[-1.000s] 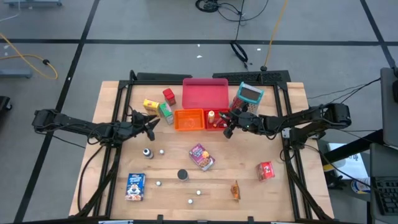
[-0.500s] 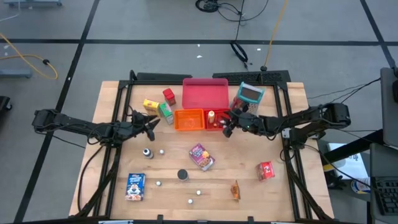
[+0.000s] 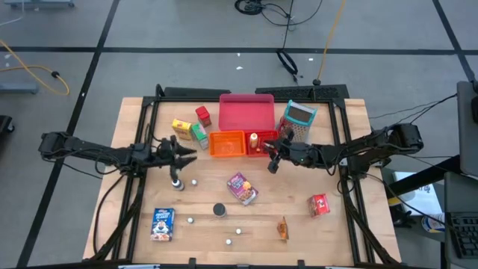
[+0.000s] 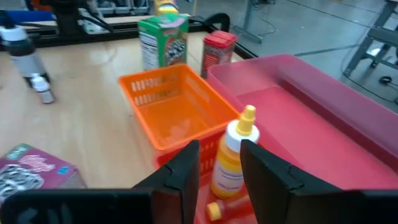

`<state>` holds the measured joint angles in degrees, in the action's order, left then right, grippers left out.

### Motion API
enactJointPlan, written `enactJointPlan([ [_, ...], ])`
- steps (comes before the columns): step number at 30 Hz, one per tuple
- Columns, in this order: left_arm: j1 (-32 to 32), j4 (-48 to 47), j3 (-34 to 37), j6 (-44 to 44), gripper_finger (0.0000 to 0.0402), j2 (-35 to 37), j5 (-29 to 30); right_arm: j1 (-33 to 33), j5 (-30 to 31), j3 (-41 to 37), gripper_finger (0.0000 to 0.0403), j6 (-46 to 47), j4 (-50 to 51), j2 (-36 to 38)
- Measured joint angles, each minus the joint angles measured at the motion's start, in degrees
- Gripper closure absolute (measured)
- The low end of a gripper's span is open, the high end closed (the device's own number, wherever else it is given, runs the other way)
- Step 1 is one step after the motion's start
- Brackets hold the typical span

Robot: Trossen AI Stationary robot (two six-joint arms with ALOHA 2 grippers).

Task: Pick & Place Kitchen Items
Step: Put the black food coloring bottle into the red bin

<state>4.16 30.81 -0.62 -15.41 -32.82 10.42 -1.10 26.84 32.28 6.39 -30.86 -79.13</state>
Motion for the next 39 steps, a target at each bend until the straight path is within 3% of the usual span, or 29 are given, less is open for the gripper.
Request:
enactJointPlan([
  [5,0.6,0.3,0.0,-2.8,0.0261,1.0,-14.3,-1.8,0.0,0.0,0.0285,0.0,-0.2,0.7],
  [14,6.5,0.2,0.0,-4.4,0.0261,1.1,-16.2,-3.2,0.1,0.0,0.0286,0.0,-0.6,0.8],
  [18,10.3,-6.8,-3.5,-1.8,0.0261,1.1,-10.6,-3.2,0.1,0.0,0.0286,0.0,-0.6,0.8],
  [23,16.0,-29.7,-12.5,-2.6,0.0261,0.9,-1.2,-3.2,0.0,0.0,0.0287,0.4,-0.6,0.8],
  [26,19.9,-38.4,-17.1,-4.6,0.0261,1.0,3.9,-3.2,0.0,0.0,0.0287,0.4,-0.6,0.8],
  [33,28.6,-49.8,-22.4,-10.8,0.0261,0.9,11.5,-3.2,0.0,0.0,0.0287,0.4,-0.6,0.8],
  [39,31.9,-55.7,-22.4,-22.6,0.0261,0.9,12.6,-3.2,0.1,0.0,0.0287,0.4,-0.6,0.8],
])
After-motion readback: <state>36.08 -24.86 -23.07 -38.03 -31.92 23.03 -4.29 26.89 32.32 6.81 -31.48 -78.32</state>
